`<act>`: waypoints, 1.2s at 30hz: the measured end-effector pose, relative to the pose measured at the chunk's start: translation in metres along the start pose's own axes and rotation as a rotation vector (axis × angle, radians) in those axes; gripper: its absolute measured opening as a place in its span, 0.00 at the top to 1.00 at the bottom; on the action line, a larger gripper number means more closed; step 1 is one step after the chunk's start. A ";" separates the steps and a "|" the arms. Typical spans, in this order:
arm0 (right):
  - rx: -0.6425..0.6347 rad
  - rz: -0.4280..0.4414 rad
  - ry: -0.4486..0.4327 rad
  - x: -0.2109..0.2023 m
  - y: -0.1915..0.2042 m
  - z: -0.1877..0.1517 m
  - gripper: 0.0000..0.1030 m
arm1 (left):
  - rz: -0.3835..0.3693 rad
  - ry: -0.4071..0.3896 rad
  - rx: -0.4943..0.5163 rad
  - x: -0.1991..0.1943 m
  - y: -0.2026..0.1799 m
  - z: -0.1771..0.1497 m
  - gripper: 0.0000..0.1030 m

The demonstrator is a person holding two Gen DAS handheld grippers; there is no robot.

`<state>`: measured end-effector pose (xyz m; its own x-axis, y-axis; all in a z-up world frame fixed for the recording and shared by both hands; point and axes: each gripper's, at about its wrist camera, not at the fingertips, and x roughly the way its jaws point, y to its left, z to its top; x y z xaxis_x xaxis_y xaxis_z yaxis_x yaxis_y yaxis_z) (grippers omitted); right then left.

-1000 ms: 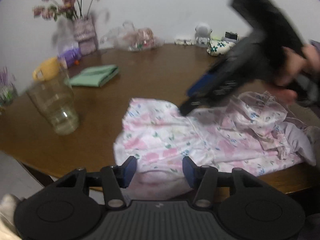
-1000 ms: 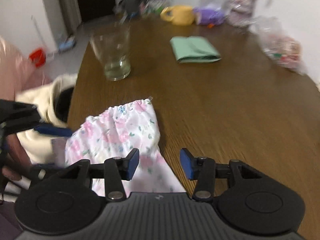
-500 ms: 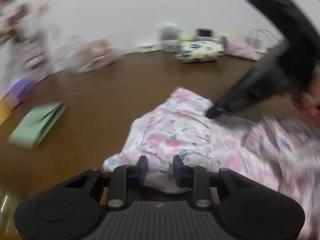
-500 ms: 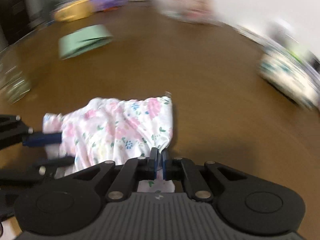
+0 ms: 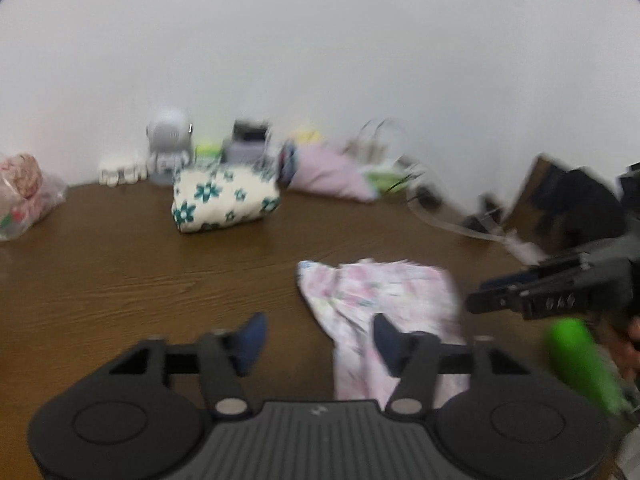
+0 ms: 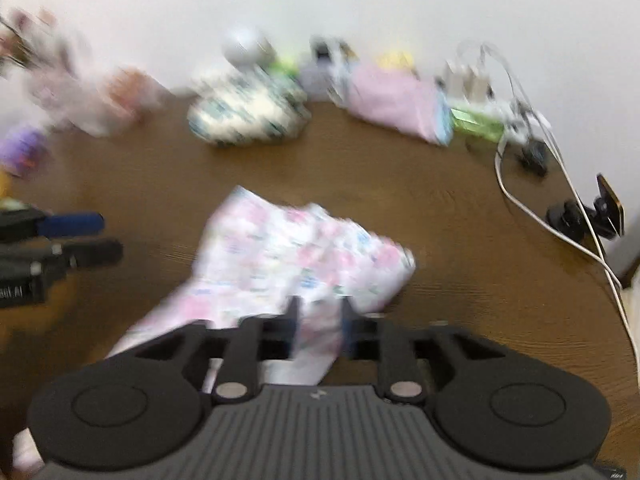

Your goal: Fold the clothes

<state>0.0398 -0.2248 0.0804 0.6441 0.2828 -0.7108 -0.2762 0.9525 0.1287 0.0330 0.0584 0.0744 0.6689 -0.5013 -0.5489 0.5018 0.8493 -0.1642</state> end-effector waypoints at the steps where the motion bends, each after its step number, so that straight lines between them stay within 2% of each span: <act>1: -0.028 0.064 -0.019 -0.013 0.007 -0.009 0.36 | -0.028 -0.008 0.008 -0.019 -0.003 -0.015 0.24; 4: -0.085 0.190 -0.015 -0.024 0.026 -0.046 0.33 | -0.098 0.025 0.005 -0.046 -0.016 -0.055 0.24; 6: -0.115 0.170 0.004 -0.009 0.039 -0.062 0.35 | -0.121 0.044 0.013 -0.046 -0.028 -0.076 0.24; 7: -0.128 0.151 0.004 -0.003 0.043 -0.068 0.41 | -0.102 0.072 0.018 -0.041 -0.034 -0.082 0.27; 8: -0.124 0.144 0.009 0.002 0.047 -0.073 0.48 | -0.075 0.107 0.023 -0.034 -0.041 -0.087 0.34; 9: -0.101 0.161 0.027 0.007 0.048 -0.077 0.66 | -0.054 0.144 0.021 -0.027 -0.046 -0.089 0.56; 10: -0.088 0.176 0.040 0.008 0.047 -0.080 0.76 | -0.048 0.178 0.008 -0.021 -0.050 -0.092 0.73; 13: -0.103 0.158 0.054 0.005 0.048 -0.091 0.84 | -0.048 0.195 -0.028 -0.018 -0.060 -0.098 0.74; 17: -0.124 0.121 0.056 -0.017 0.040 -0.112 0.86 | -0.147 0.223 -0.059 -0.029 -0.082 -0.109 0.78; 20: -0.119 0.145 0.060 -0.043 0.029 -0.132 0.86 | -0.206 0.161 -0.013 -0.053 -0.099 -0.114 0.76; 21: -0.110 0.163 0.047 -0.050 0.025 -0.136 0.82 | -0.200 0.128 -0.004 -0.062 -0.100 -0.114 0.68; 22: -0.096 0.186 0.028 -0.058 0.021 -0.138 0.77 | -0.187 0.106 0.003 -0.068 -0.099 -0.114 0.54; 23: -0.083 0.204 0.007 -0.064 0.018 -0.140 0.71 | -0.176 0.096 0.009 -0.072 -0.098 -0.113 0.44; 24: -0.074 0.210 -0.015 -0.070 0.016 -0.140 0.62 | -0.170 0.090 0.023 -0.075 -0.098 -0.115 0.28; 26: -0.074 0.204 -0.040 -0.071 0.017 -0.139 0.61 | -0.176 0.088 0.078 -0.077 -0.104 -0.120 0.24; 27: -0.078 0.215 -0.037 -0.067 0.019 -0.139 0.62 | -0.187 0.105 0.116 -0.074 -0.109 -0.123 0.26; 29: -0.087 0.228 -0.018 -0.054 0.024 -0.139 0.69 | -0.184 0.165 0.158 -0.061 -0.113 -0.126 0.52; 30: -0.097 0.223 -0.005 -0.047 0.027 -0.139 0.82 | -0.181 0.196 0.175 -0.055 -0.115 -0.127 0.81; 32: -0.105 0.214 -0.008 -0.041 0.030 -0.138 0.87 | -0.183 0.228 0.197 -0.048 -0.117 -0.126 0.84; 36: -0.091 0.255 -0.077 -0.056 0.027 -0.134 0.91 | -0.230 0.161 0.189 -0.051 -0.111 -0.110 0.88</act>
<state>-0.0998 -0.2301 0.0312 0.5969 0.5229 -0.6085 -0.4968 0.8364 0.2315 -0.1172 0.0078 0.0303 0.4385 -0.6306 -0.6404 0.7325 0.6636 -0.1519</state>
